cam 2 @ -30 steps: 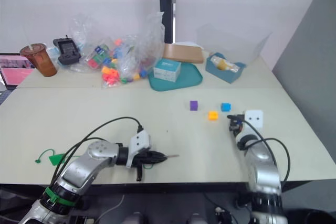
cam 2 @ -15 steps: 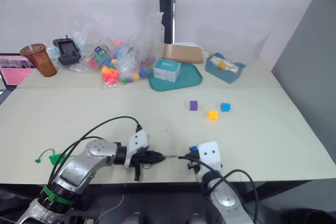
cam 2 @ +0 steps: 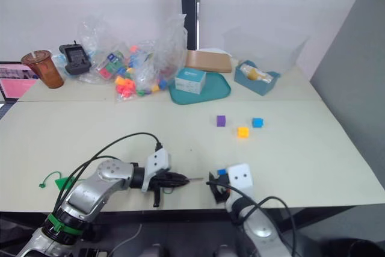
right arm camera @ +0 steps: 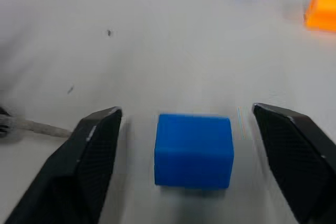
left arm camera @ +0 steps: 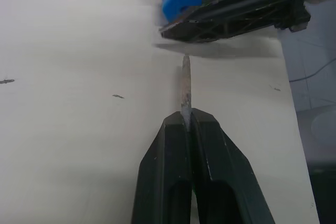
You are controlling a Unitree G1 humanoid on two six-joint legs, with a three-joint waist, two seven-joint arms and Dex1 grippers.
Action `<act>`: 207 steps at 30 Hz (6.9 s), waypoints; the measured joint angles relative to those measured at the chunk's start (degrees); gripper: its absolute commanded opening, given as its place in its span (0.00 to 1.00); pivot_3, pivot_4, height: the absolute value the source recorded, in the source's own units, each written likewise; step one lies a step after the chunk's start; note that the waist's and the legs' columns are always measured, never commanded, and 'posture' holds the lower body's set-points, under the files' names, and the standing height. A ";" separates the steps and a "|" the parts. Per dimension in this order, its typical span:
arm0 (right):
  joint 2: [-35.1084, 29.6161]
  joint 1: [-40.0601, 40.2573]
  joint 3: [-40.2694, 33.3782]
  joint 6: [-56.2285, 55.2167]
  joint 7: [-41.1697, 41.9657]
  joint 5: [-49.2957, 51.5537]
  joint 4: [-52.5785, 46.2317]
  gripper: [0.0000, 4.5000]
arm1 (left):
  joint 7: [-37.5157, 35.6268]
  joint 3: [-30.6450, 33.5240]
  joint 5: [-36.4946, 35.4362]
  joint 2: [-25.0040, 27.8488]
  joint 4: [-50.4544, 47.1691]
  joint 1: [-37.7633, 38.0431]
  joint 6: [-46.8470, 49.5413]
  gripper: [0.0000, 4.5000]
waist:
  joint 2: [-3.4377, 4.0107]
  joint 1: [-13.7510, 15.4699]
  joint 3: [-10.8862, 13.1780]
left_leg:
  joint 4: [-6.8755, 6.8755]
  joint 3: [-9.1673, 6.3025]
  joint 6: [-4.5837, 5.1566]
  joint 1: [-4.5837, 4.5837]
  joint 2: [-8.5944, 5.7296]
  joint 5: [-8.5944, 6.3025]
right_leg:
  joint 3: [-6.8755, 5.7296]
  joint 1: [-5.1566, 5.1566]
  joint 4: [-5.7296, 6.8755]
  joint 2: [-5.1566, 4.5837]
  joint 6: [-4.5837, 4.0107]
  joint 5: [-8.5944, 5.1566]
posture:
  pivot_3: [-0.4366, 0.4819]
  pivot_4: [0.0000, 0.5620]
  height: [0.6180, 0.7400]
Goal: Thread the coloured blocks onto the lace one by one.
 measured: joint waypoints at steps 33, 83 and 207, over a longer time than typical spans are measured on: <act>-25.93 -39.03 12.66 -36.38 67.27 -2.16 53.77 0.28 | 2.47 1.19 -1.29 0.53 -7.72 2.57 4.79 0.00 | 0.00 0.22 0.04 | 0.08 0.03 0.01 0.10 0.00 0.00 | 0.02 0.10 -0.04 -0.03 0.00 0.01 | 0.48 0.27 1.00; -22.10 -35.04 11.90 -23.65 62.86 -5.14 42.41 0.28 | 1.97 -5.85 5.04 -10.24 6.33 -6.97 3.24 0.36 | 0.00 0.53 0.04 | 0.15 -0.03 0.02 0.79 -0.02 -0.01 | -0.04 0.95 -0.21 0.01 0.13 0.07 | 0.48 0.27 1.00; -22.17 -31.40 11.31 -18.36 56.72 -4.68 36.50 0.28 | 1.50 -8.98 9.94 -8.06 4.55 -6.83 0.31 0.33 | 0.00 1.47 0.03 | 0.00 -0.02 0.09 1.05 -0.05 -0.06 | -0.09 1.55 -0.99 -0.05 0.35 0.27 | 0.48 0.27 1.00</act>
